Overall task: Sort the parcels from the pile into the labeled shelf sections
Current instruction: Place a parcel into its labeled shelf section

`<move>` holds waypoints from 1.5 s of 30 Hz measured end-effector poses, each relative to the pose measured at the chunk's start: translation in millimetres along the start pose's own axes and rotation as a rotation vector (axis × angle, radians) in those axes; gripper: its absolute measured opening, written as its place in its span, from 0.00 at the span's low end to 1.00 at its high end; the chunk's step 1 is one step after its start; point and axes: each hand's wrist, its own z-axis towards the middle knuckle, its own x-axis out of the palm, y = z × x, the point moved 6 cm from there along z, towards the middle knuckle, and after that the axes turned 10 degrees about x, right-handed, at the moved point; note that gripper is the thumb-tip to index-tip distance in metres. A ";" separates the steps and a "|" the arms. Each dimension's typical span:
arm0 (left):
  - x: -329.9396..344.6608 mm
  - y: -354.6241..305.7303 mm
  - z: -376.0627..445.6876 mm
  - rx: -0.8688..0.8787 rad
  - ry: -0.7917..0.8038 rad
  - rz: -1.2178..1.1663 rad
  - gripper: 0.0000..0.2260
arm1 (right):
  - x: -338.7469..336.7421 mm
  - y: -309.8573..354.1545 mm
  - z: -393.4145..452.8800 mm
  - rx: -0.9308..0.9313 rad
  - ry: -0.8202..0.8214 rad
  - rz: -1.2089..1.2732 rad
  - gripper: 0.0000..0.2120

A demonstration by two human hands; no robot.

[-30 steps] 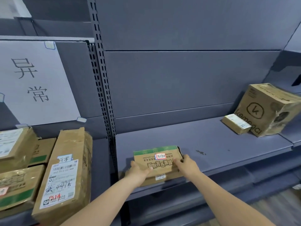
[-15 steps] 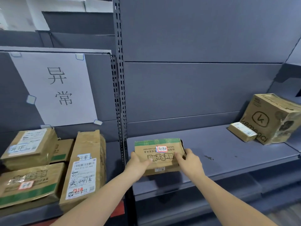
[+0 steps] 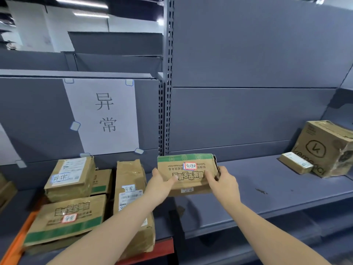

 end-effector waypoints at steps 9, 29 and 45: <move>-59.2 10.9 -16.6 0.021 -0.029 -0.078 0.23 | 25.0 42.8 -32.3 -0.062 -0.056 0.012 0.15; -193.2 80.7 -55.9 0.007 -0.069 -0.065 0.25 | 118.3 120.3 -126.3 -0.142 -0.042 0.020 0.15; -250.6 111.5 -98.8 -0.004 -0.163 -0.050 0.27 | 147.1 148.4 -182.1 -0.213 0.053 0.036 0.16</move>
